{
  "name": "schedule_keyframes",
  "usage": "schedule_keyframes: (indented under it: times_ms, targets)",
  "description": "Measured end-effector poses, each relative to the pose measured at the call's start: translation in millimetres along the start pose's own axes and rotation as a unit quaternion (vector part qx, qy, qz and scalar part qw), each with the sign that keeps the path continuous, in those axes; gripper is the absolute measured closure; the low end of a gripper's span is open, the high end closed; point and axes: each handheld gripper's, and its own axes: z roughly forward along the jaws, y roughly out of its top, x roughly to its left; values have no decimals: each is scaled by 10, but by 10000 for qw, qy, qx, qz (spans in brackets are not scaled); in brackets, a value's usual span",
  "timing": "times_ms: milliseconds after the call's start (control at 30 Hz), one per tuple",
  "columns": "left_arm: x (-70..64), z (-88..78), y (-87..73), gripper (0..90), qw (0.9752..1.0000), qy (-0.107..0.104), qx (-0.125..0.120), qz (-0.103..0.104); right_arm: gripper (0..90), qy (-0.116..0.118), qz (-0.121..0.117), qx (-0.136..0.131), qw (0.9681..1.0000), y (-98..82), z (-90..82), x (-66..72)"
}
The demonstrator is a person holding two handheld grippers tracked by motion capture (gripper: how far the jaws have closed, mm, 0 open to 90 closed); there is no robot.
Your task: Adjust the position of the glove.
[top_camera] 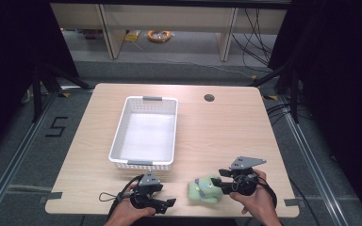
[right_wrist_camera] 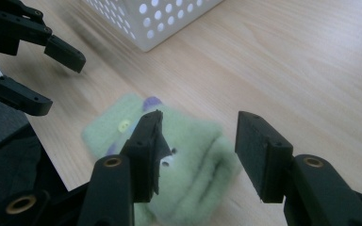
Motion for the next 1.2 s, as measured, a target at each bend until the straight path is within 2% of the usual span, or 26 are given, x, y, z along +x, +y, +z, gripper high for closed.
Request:
schedule_keyframes:
  times_ms: [33,67,133,167,200,267,333,367,400,433,467,533,567,633,667,733,767,800,833,933,967,1100,1200]
  targets:
    - [-4,10,12,262,10000,-56,-40,-29,528,4,119,59,9999,-17,-3,-11]
    - [-14,13,24,264,9999,-74,-40,-94,528,22,125,75,9999,-46,18,-63]
    - [-29,24,58,268,9998,-149,-101,-132,528,42,184,110,9998,-56,26,-72]
    - [-51,48,95,268,9992,-232,-176,-284,523,62,327,131,9994,-74,45,-77]
    - [-51,48,95,268,9992,-232,-176,-284,523,62,327,131,9994,-74,45,-77]
    - [-80,100,157,268,9981,-406,-153,-428,492,153,377,140,9991,-83,60,-124]
    - [-102,131,182,269,9979,-394,-185,-487,489,205,421,117,9988,-87,66,-132]
    - [-120,159,209,271,9979,-392,-196,-476,487,343,473,106,9982,-91,76,-142]
    - [-153,219,264,275,9981,-429,-158,-401,461,190,485,174,9985,-96,70,-142]
    - [-171,252,291,279,9981,-459,-109,-389,454,294,665,186,9972,-103,82,-122]
    - [-192,285,315,280,9981,-465,-83,-394,444,220,523,190,9982,-105,88,-148]
    - [-207,321,335,282,9982,-469,-69,-367,435,196,538,220,9981,-110,96,-150]
    - [-228,375,367,282,9986,-370,4,-389,425,244,568,327,9976,-125,119,-166]
    - [-222,405,375,283,9982,-410,-5,-444,424,237,643,243,9974,-142,145,-167]
    - [-203,446,389,283,9972,-492,96,-562,419,304,679,418,9964,-153,146,-202]
    - [-194,488,393,294,9970,-468,129,-607,423,342,703,458,9959,-169,171,-221]
    - [-194,512,392,300,9969,-453,162,-622,423,273,732,434,9960,-181,188,-216]
    - [-193,529,391,302,9973,-380,195,-597,426,338,716,505,9956,-193,211,-221]
    - [-200,539,390,305,9972,-304,254,-632,429,297,748,547,9953,-203,221,-217]
    - [-190,554,379,310,9967,-392,288,-649,431,367,798,590,9944,-222,242,-228]
    - [-199,558,374,317,9968,-377,253,-654,431,438,802,587,9941,-232,249,-234]
    - [-228,569,376,353,9977,-333,304,-504,438,442,892,604,9932,-257,266,-250]
    - [-242,575,376,378,9975,-358,326,-518,442,464,920,618,9928,-268,273,-255]
